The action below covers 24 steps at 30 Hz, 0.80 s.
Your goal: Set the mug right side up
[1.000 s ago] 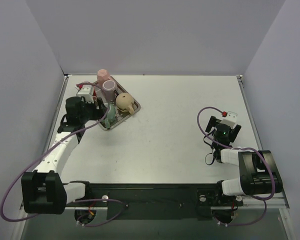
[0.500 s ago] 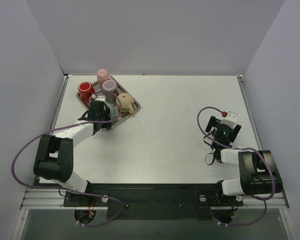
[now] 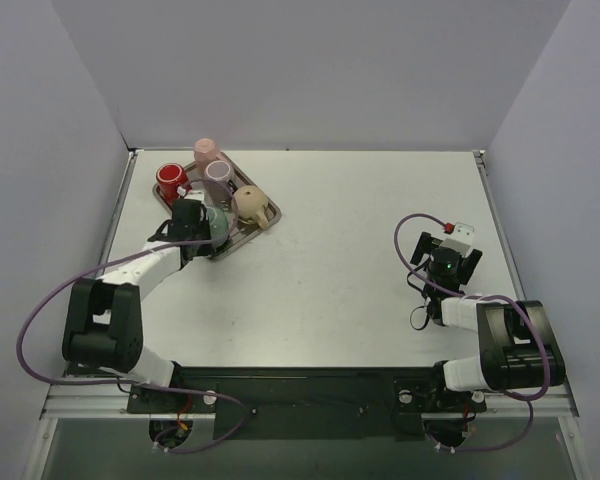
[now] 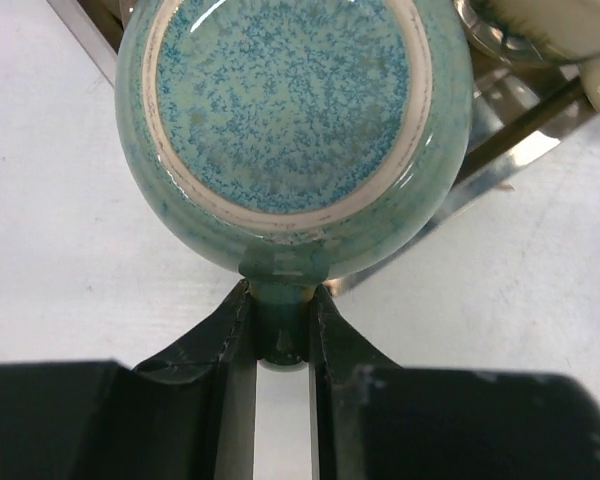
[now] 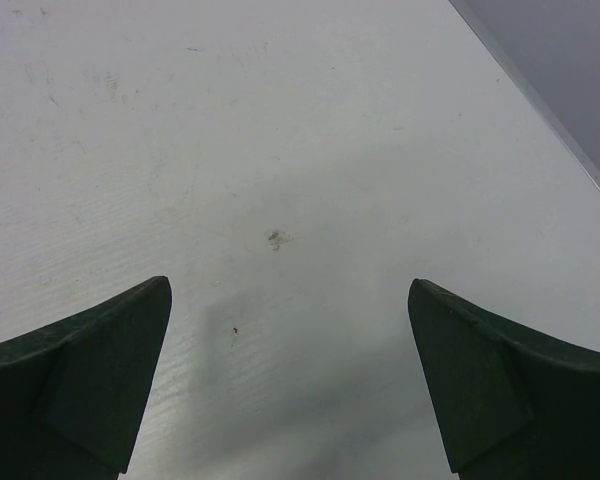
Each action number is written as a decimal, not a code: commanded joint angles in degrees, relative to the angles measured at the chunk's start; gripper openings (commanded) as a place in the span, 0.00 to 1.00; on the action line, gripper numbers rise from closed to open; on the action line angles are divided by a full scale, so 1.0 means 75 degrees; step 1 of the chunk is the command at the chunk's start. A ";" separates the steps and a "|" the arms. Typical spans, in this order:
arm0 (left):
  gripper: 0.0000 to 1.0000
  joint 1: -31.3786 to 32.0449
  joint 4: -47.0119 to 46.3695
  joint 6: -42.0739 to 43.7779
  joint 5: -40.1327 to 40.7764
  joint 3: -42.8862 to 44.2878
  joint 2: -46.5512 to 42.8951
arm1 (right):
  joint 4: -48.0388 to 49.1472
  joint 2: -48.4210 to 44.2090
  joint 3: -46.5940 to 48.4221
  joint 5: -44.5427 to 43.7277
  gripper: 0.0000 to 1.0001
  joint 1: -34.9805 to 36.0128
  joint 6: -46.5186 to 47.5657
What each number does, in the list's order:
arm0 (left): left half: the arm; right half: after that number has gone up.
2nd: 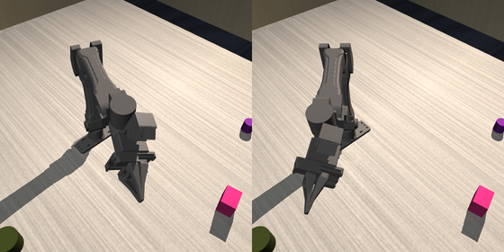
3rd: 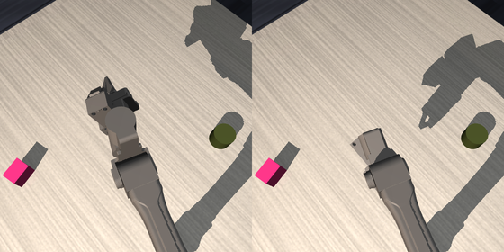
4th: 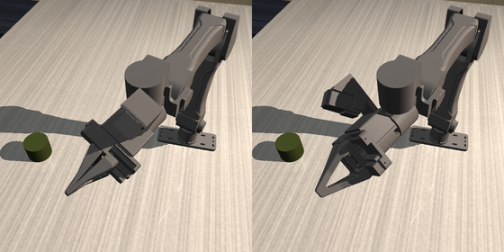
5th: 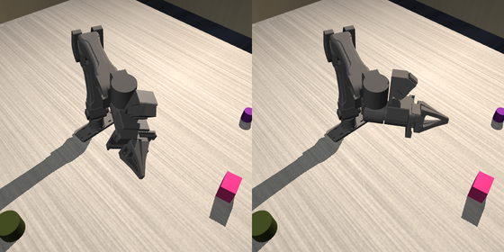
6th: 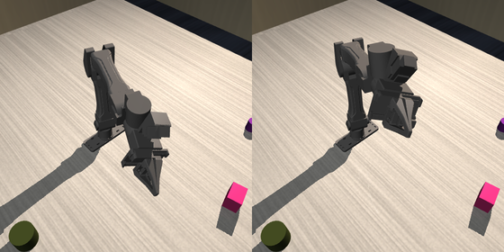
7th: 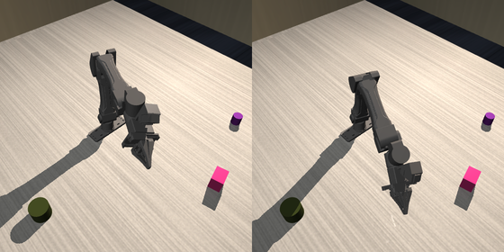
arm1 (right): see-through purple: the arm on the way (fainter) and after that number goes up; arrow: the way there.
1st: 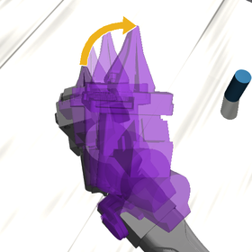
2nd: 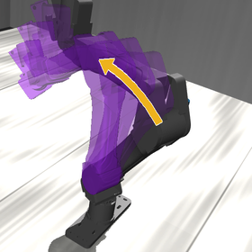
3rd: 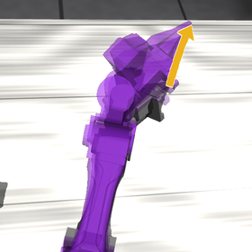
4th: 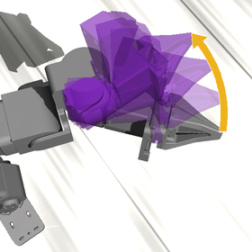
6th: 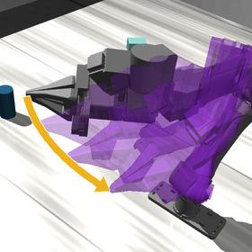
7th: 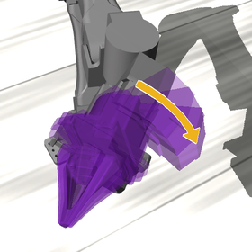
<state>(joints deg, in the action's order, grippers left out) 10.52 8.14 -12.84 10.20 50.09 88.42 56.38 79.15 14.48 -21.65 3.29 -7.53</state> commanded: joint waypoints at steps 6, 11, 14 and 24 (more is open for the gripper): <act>0.00 -0.0864 0.1655 0.0258 -0.4052 0.1195 -0.2718 | -0.2577 -0.1528 0.1172 -0.0616 1.00 0.0730 -0.0001; 0.00 -0.0876 0.2428 0.0061 -0.6427 0.2086 -0.3294 | -0.4099 -0.3145 0.2065 0.2690 0.97 0.1727 -0.2273; 0.00 -0.0806 0.2255 -0.0850 -0.7159 0.2613 -0.3247 | -0.2345 -0.3265 0.2205 0.3319 0.97 0.3736 -0.3108; 0.00 -0.0021 0.1844 -0.2507 -0.7981 0.3131 -0.3059 | 0.2379 -0.0737 0.3635 0.3999 0.88 0.5691 -0.5745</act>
<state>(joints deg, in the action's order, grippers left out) 8.29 29.52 -26.89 -44.14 69.91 66.32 53.34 67.51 37.06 3.90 44.99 -39.27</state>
